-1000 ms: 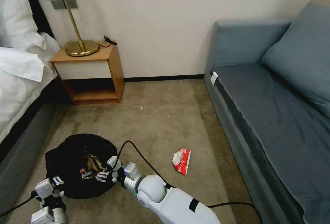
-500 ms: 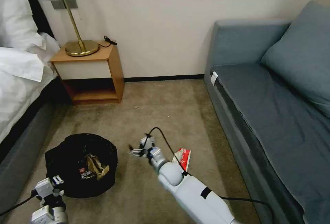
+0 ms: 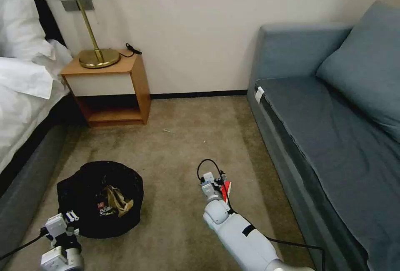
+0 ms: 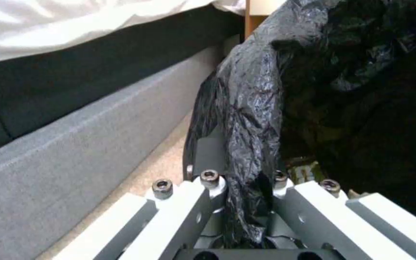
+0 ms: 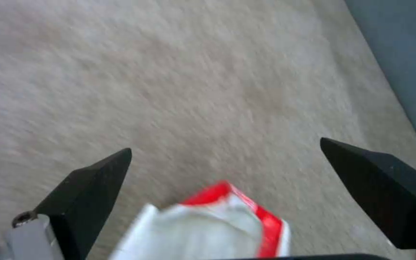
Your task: Pick up the trash bin, then pick up the garbage on the floor and place it into the trash bin.
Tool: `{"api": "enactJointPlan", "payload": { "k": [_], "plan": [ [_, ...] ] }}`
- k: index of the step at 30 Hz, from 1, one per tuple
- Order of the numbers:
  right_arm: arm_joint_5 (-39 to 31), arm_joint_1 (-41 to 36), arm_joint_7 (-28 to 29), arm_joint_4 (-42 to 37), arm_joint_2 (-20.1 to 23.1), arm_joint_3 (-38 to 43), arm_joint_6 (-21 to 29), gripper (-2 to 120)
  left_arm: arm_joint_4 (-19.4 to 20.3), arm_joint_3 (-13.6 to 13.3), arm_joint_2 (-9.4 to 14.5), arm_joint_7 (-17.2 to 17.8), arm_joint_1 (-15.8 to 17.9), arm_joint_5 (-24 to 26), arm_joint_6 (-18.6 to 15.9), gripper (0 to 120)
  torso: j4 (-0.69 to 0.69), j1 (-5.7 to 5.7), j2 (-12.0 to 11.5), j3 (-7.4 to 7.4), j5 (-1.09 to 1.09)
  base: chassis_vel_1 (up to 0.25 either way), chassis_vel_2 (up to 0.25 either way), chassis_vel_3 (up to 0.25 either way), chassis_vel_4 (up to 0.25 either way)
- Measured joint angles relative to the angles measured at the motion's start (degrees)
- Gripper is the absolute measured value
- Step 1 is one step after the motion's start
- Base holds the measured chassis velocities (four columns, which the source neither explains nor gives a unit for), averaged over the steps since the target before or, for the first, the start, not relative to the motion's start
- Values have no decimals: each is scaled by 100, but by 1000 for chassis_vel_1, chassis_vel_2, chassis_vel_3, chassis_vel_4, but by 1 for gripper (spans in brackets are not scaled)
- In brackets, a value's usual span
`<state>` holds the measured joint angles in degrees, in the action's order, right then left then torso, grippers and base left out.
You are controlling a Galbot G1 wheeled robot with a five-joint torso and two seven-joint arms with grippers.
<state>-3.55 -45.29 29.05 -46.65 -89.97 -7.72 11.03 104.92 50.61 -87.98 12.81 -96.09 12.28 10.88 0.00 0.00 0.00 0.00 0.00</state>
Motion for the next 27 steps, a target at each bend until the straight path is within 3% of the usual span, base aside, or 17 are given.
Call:
{"api": "enactJointPlan", "payload": {
  "k": [8, 14, 18, 24, 27],
  "plan": [
    [-246, -127, 90, -124, 97, 95, 320, 100, -11, -17, -21, -7, 61, -11, 0, 3, 0, 0, 0, 0, 0, 0, 0, 0, 0],
    [-910, -161, -10, -251, 204, 84, 626, 99, -41, -18, -30, -11, 72, -15, 1, 3, 0, 0, 0, 0, 0, 0, 0, 0, 0],
    [-1405, -168, -218, -369, 259, 118, 915, 82, -41, -6, -13, -12, 72, -9, 1, 3, 0, 0, 0, -1, 0, 0, 0, 0, 0],
    [-1480, -202, -334, -405, 258, 127, 935, 65, -41, -2, -4, -12, 70, -2, 0, 3, 0, 0, 0, -1, 0, 0, 0, 0, 0],
    [-1480, -208, -397, -414, 252, 127, 934, 51, -39, -2, -4, -12, 69, 0, 0, 3, 1, 0, 0, -1, 1, 0, 0, 0, 0]
  ]
}}
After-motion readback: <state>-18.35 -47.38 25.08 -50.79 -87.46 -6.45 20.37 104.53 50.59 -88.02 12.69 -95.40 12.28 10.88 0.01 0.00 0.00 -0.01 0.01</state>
